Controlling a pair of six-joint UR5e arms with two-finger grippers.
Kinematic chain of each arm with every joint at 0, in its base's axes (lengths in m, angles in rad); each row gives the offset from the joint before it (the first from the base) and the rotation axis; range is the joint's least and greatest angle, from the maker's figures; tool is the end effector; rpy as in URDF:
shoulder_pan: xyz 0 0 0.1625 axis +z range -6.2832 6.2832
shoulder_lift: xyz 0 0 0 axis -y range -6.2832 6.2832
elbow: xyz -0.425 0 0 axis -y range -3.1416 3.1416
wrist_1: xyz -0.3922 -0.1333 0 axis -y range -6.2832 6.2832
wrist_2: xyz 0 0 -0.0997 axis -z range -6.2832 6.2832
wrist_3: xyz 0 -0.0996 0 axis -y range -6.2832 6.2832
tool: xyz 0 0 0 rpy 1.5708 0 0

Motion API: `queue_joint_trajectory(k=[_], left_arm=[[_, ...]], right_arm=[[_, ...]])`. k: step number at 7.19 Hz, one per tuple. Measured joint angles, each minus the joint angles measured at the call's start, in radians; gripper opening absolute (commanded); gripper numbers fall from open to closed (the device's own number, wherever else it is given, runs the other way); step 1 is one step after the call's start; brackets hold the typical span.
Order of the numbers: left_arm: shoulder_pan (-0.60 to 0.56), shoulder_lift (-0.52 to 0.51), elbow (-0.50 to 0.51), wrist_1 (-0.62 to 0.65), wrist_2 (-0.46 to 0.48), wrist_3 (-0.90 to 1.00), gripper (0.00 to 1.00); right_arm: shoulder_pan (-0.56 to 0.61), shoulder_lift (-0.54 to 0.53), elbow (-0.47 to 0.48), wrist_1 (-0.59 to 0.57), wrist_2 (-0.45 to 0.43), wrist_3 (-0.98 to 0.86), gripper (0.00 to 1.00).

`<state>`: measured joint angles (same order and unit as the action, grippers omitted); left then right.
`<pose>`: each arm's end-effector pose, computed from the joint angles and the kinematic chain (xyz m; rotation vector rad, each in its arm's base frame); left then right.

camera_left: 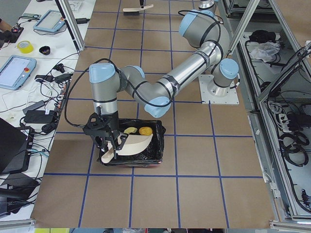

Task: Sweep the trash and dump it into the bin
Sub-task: 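Tip the dustpan over the black bin with the left gripper to dump the trash, then set the brush down with the right gripper while the left brings the dustpan back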

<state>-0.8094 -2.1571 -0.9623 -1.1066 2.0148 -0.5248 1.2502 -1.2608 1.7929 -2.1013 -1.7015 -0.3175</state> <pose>0.4571 -0.6107 0.4923 -1.6700 1.9866 -0.5694 -0.0645 -0.5762 0.2694 -0.0045 -3.0173 -0.0642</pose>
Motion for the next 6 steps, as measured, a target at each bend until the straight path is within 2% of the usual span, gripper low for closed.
queue_joint_trajectory(k=[3, 6], left_arm=[[-0.042, 0.036, 0.024, -0.133, -0.179, -0.125, 0.00], [-0.101, 0.050, 0.024, -0.202, -0.364, -0.258, 0.00]], right_arm=[[0.007, -0.067, -0.027, 0.032, 0.043, 0.014, 1.00], [0.072, -0.199, -0.041, 0.183, 0.091, 0.083, 1.00]])
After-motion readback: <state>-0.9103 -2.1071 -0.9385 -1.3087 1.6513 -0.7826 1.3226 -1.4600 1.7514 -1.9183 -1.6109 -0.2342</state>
